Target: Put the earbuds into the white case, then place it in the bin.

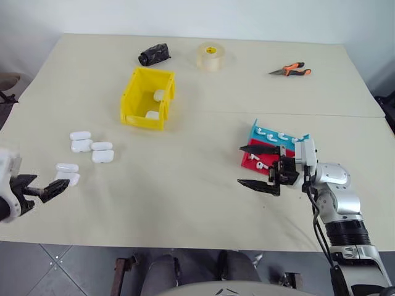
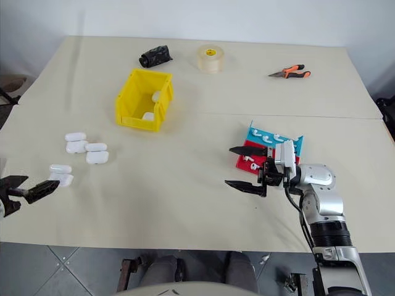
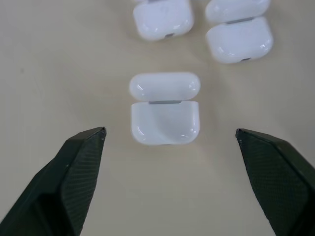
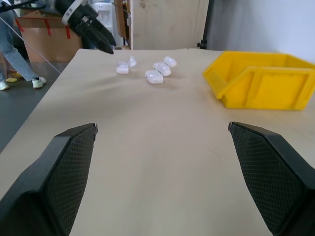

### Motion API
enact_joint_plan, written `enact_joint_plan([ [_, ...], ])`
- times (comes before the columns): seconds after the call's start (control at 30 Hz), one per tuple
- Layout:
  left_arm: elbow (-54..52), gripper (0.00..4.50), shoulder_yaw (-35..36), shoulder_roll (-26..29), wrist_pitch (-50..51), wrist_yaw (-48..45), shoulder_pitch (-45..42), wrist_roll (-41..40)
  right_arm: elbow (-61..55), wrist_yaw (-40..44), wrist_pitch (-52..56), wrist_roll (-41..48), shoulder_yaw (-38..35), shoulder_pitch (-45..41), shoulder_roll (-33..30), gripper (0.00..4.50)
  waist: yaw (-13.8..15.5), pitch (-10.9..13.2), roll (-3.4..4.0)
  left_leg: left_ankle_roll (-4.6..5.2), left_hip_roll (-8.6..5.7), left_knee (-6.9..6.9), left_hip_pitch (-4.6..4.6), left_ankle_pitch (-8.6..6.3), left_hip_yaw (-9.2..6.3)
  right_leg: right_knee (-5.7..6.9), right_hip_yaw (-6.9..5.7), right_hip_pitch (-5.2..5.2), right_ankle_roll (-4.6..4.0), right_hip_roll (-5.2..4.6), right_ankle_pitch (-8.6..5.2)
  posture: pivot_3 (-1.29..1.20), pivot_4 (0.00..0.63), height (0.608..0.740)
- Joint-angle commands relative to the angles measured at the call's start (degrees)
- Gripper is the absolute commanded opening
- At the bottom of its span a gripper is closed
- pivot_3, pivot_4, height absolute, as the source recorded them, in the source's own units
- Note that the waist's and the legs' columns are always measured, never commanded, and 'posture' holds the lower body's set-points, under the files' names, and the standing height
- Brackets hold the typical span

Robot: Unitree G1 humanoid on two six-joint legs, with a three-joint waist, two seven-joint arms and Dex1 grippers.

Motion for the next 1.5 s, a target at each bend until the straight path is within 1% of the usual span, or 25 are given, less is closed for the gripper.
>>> enact_joint_plan([
  [0.03,7.58,4.48,-7.11,4.9,8.48,1.07,-8.76,1.87,-1.03,0.57,0.59,0.47,-0.63,-0.51,-0.79,4.5,-0.01,0.02,0.03,0.0,-0.02,-0.06,0.04,0.0,0.06,-0.01,0.05,0.0,0.0,0.0,0.0,0.0,0.15,0.74],
  [0.13,12.55,4.48,-12.96,6.2,10.91,0.3,-15.75,3.42,-1.92,0.34,0.98,0.52,-0.5,-0.29,-0.71,4.5,-0.13,0.03,0.03,-0.05,-0.02,-0.11,0.08,0.02,0.13,0.01,0.1,-0.03,0.0,0.04,0.0,0.0,0.15,0.74],
  [0.37,18.74,4.48,-24.07,6.39,11.17,-4.5,-22.8,6.42,-4.98,-0.64,1.4,0.76,-0.38,1.48,-0.39,4.5,-0.13,0.03,0.02,-0.07,-0.02,-0.13,0.08,0.02,0.19,0.03,0.14,-0.09,0.0,0.05,0.0,0.0,0.15,0.74],
  [0.67,24.16,4.48,-32.03,5.65,8.19,-8.14,-29.82,11.37,-6.43,-1.5,0.42,0.81,-0.56,3.91,0.43,4.5,0.25,0.03,0.03,-0.08,-0.02,-0.08,0.08,0.03,0.23,0.1,0.18,-0.1,0.0,0.06,0.0,0.0,0.15,0.74],
  [0.83,25.61,4.48,-36.75,4.91,8.59,-10.19,-34.09,13.49,-6.3,-1.72,-0.08,0.58,-0.31,4.27,1.26,4.5,0.28,0.03,0.03,-0.07,-0.04,-0.03,0.08,0.03,0.22,0.16,0.2,-0.1,0.0,0.06,0.0,0.0,0.15,0.74],
  [1.0,25.55,4.48,-40.84,6.5,10.02,-12.51,-35.29,15.31,-5.93,-1.68,-0.65,0.41,-0.22,4.22,1.84,4.5,0.26,0.03,0.03,-0.07,-0.04,-0.03,0.09,0.03,0.22,0.18,0.2,-0.1,0.01,0.06,0.0,0.0,0.15,0.74],
  [1.37,23.43,4.48,-39.16,6.01,14.04,-13.68,-33.52,16.04,-4.51,-1.5,-2.31,-0.12,0.21,4.28,2.95,4.5,0.01,0.04,0.04,-0.07,-0.04,-0.03,0.12,0.03,0.24,0.22,0.25,-0.12,0.01,0.06,0.0,0.0,0.15,0.74],
  [1.47,22.43,3.9,-38.6,5.86,14.89,-13.49,-32.51,16.15,-4.1,-1.37,-2.7,-0.35,0.29,4.21,3.37,4.5,0.04,0.04,0.04,-0.07,-0.04,-0.03,0.13,0.03,0.24,0.26,0.26,-0.12,0.01,0.06,0.0,0.0,0.15,0.74],
  [1.5,22.16,3.57,-38.34,5.79,15.05,-13.46,-32.06,16.22,-3.93,-1.32,-2.83,-0.42,0.3,4.19,3.48,4.5,0.04,0.03,0.04,-0.07,-0.04,-0.03,0.13,0.03,0.24,0.26,0.27,-0.12,0.01,0.06,0.0,0.0,0.15,0.74],
])
